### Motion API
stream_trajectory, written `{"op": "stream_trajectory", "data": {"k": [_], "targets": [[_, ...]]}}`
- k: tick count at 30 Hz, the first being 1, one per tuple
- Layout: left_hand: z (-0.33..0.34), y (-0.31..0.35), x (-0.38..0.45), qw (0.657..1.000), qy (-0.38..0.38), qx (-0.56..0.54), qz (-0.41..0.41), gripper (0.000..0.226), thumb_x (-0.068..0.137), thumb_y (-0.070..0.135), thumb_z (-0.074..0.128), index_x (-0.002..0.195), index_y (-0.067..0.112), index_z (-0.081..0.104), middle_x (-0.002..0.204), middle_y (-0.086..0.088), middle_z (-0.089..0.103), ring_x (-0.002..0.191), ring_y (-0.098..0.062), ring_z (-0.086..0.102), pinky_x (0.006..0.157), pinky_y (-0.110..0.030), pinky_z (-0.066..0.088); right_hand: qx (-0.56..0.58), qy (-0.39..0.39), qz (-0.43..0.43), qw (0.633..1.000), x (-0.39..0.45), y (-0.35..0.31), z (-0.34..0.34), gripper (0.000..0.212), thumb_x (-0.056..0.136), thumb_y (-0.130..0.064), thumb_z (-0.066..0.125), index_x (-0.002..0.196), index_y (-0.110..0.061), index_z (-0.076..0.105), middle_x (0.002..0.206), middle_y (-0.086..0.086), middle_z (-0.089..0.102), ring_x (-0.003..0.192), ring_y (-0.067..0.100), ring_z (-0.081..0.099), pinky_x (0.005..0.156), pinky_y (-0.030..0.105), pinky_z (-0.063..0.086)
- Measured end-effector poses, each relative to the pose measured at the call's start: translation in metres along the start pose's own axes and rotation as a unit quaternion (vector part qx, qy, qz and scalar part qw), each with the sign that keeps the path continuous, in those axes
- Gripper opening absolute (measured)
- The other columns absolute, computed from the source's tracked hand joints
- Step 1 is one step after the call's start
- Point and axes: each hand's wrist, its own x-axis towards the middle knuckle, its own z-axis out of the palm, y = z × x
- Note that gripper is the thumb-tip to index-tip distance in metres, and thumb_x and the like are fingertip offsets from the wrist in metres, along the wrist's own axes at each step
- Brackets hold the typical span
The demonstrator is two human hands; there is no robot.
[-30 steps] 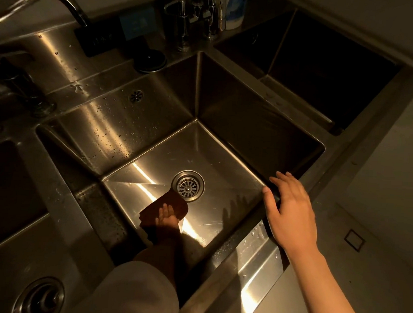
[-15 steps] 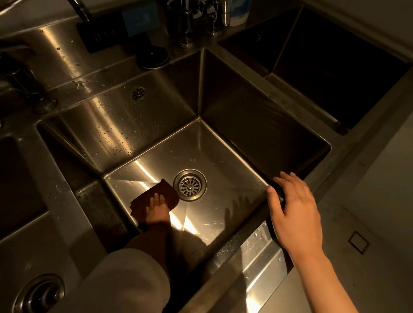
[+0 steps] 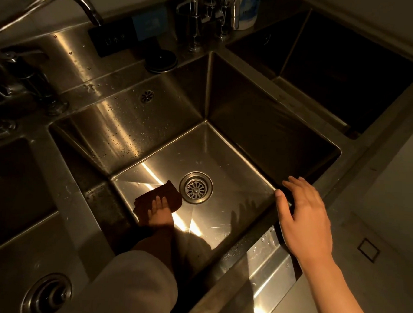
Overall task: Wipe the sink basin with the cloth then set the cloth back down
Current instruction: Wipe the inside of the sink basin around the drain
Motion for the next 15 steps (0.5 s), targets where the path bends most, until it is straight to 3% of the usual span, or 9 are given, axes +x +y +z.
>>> {"op": "stream_trajectory", "data": {"k": [15], "targets": [[-0.016, -0.007, 0.022, 0.999, 0.008, -0.033, -0.035, 0.060, 0.100, 0.009, 0.034, 0.154, 0.014, 0.008, 0.162, -0.012, 0.002, 0.150, -0.026, 0.004, 0.121, -0.041, 0.015, 0.014, 0.021, -0.009, 1.000, -0.002, 0.002, 0.002, 0.046, 0.091, -0.039, 0.038, 0.124, -0.012, 0.055, 0.135, 0.008, 0.053, 0.133, 0.021, 0.038, 0.110, 0.048, 0.032]]}}
